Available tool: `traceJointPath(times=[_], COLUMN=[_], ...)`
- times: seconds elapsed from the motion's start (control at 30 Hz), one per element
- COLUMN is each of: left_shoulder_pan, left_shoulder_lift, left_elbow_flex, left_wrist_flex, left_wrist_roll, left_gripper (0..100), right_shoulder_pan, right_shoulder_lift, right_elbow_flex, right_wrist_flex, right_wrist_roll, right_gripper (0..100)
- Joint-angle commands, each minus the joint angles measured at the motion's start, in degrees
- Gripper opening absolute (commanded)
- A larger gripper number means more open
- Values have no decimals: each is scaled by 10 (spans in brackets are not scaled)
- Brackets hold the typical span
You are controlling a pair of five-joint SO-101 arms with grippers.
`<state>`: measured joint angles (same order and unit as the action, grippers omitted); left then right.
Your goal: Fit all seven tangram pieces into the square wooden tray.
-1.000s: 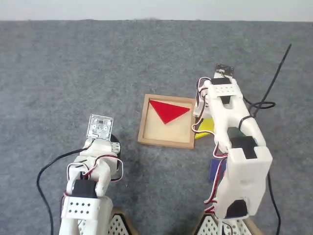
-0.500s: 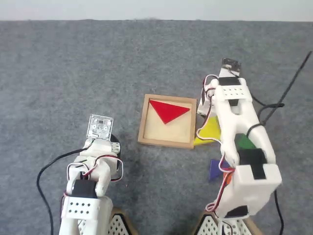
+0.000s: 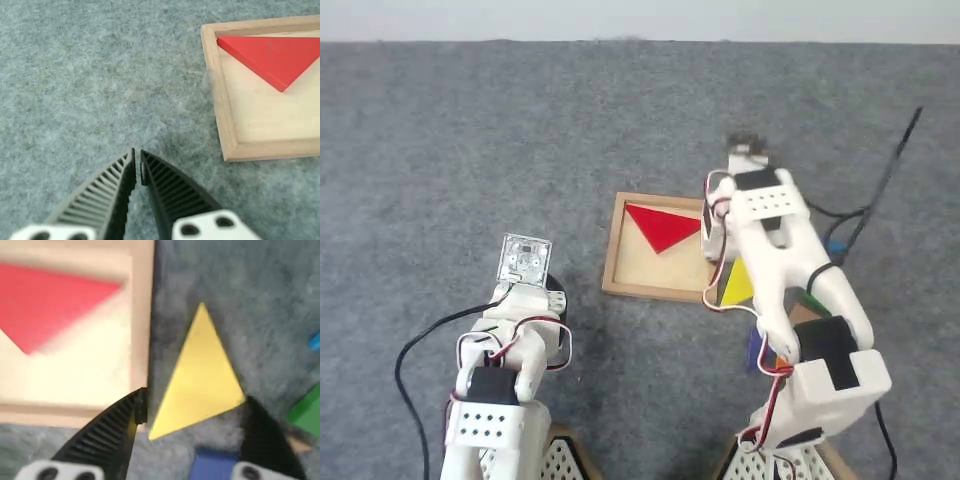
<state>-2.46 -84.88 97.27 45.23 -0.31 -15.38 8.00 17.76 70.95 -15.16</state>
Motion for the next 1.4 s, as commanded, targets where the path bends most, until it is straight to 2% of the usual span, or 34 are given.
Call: traceJointPath(times=[0.0,0.1,0.47,0.77,1.2,1.37], left_shoulder_pan=[-3,-3,-3,-3,-3,-3], left_shoulder_lift=[-8,-8,-8,-8,-8,-8], left_elbow_flex=[-5,-5,-5,-5,-5,-5], left_wrist_flex=[4,4,4,4,4,4], left_wrist_roll=[3,3,3,3,3,3], left_gripper=[15,15,15,15,15,15], right_shoulder_pan=[19,30,75,74,32,19], right_shoulder_lift=[-29,-28,-20,72,76,80], right_elbow_flex=[8,11,58,4,26,26], right_wrist_flex=[-27,-44,-88,-81,-70,-69], right_wrist_roll=[5,4,24,29,4,0], right_gripper=[318,280,292,292,291,240])
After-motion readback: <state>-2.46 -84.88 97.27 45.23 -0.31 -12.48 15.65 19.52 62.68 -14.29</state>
